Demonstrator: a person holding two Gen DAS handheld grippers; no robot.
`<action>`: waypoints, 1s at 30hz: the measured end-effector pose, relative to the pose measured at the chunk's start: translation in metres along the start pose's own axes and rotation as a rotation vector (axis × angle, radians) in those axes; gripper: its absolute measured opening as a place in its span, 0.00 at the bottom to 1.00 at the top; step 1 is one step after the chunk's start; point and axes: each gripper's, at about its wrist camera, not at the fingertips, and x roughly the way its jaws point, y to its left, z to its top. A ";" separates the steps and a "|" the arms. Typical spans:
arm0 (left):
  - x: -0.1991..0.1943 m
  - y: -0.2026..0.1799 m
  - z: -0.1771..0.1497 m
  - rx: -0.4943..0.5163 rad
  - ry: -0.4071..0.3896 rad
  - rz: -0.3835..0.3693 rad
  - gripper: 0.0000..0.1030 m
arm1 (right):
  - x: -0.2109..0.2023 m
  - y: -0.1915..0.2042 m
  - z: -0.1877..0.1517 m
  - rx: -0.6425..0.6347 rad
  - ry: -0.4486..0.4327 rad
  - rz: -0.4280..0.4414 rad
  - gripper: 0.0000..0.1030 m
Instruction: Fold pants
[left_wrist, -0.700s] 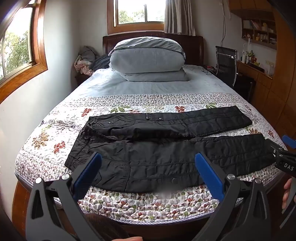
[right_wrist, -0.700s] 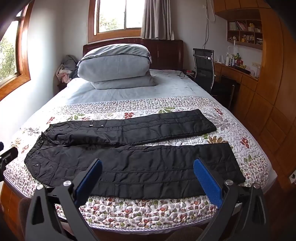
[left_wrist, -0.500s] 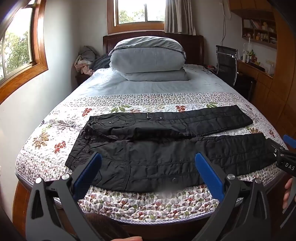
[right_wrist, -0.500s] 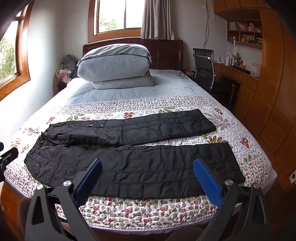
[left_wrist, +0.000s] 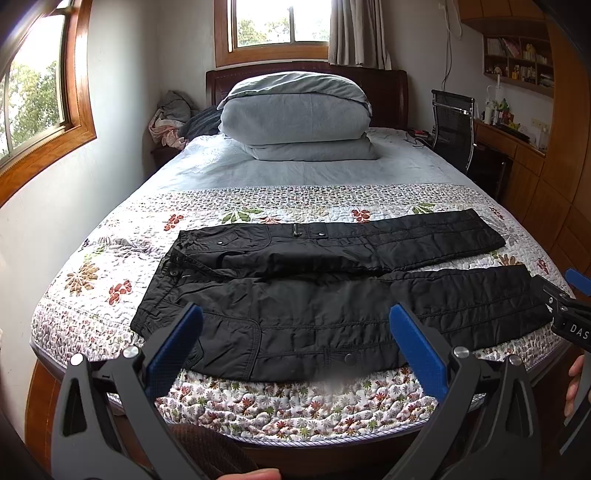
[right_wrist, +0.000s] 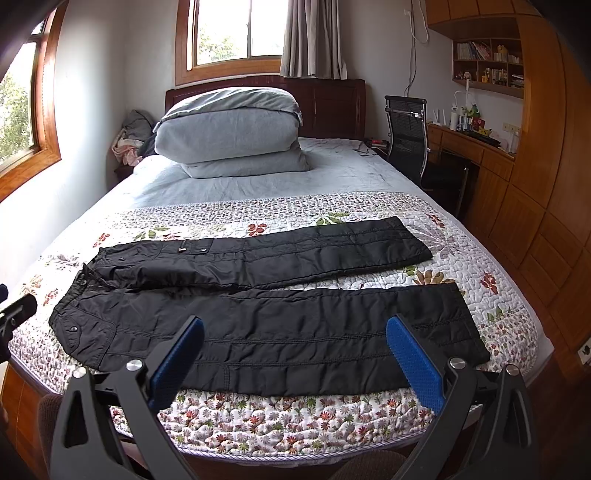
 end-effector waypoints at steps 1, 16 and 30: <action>0.000 0.001 -0.002 -0.001 -0.001 -0.001 0.98 | 0.000 0.000 0.000 0.000 0.000 -0.001 0.97; 0.000 0.002 -0.002 -0.002 0.000 0.000 0.98 | 0.001 -0.001 0.000 0.001 0.000 0.002 0.97; 0.000 0.002 -0.001 -0.002 -0.001 0.000 0.98 | 0.002 0.002 -0.001 -0.004 0.001 0.004 0.97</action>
